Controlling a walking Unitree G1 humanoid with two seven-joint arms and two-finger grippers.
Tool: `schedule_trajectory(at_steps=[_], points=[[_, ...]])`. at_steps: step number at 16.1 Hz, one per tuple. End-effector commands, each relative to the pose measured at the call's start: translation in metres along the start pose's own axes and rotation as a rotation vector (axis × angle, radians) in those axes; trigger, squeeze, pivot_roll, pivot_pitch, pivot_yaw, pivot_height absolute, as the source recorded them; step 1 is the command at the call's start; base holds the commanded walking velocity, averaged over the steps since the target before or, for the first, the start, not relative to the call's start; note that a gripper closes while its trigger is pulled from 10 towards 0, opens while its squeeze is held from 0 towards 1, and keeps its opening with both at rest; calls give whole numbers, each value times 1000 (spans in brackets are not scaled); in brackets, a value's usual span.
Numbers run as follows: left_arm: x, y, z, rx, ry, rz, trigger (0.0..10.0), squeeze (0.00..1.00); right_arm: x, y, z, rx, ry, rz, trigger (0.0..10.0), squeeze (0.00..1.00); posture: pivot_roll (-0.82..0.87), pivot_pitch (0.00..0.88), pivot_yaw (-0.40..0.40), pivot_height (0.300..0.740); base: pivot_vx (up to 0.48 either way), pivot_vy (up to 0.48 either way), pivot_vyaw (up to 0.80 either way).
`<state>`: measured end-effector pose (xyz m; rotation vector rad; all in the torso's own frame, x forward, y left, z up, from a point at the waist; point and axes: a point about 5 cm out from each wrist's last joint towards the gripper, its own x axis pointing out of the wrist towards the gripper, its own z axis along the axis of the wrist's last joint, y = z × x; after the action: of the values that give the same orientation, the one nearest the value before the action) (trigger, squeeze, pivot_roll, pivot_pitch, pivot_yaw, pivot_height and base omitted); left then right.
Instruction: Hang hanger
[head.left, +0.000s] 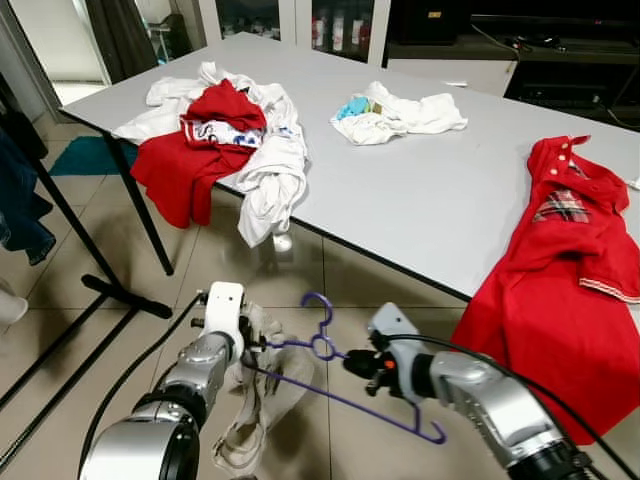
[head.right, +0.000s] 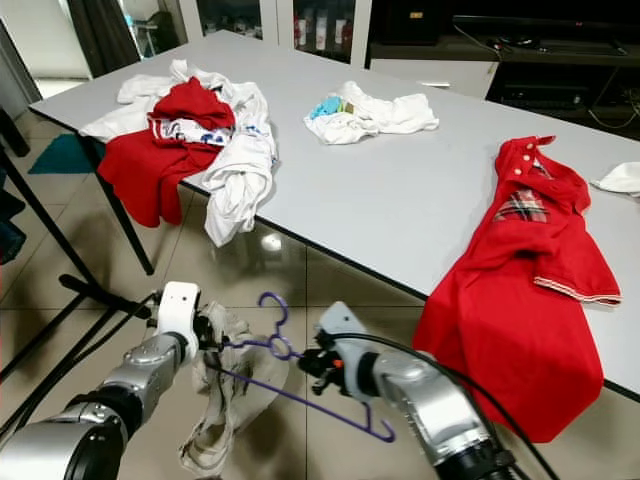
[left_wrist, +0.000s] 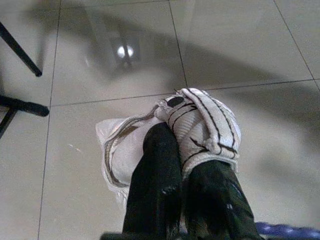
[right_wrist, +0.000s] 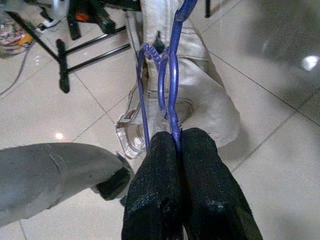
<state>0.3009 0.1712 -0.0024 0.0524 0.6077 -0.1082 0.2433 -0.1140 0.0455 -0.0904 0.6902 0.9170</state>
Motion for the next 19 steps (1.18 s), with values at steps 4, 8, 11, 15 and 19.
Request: schedule_trajectory(at_steps=[4, 8, 11, 15, 19], points=[[0, 9, 10, 27, -48, 13, 10000, 0, -18, -3, 5, -3, -53, 5, 10000, 0, -140, 0, 54, 740, 0, 0, 0], [-1, 10, 7, 29, -38, 16, 10000, 0, -26, 7, 11, -10, -106, 74, 10000, 0, -139, 0, 53, 740, 0, 0, 0], [0, 7, 8, 27, -39, 15, 10000, 0, -33, 24, 20, -14, -183, 203, 10000, 0, -141, 0, 55, 740, 0, 0, 0], [0, 7, 12, 27, -46, 15, 10000, 0, -43, 26, 21, 1, -220, 220, 10000, 0, -141, 0, 59, 740, 0, 0, 0], [0, 8, 12, 28, -47, 20, 10000, 0, -45, 27, 11, -8, -174, 210, 10000, 0, -142, 0, 60, 740, 0, 0, 0]])
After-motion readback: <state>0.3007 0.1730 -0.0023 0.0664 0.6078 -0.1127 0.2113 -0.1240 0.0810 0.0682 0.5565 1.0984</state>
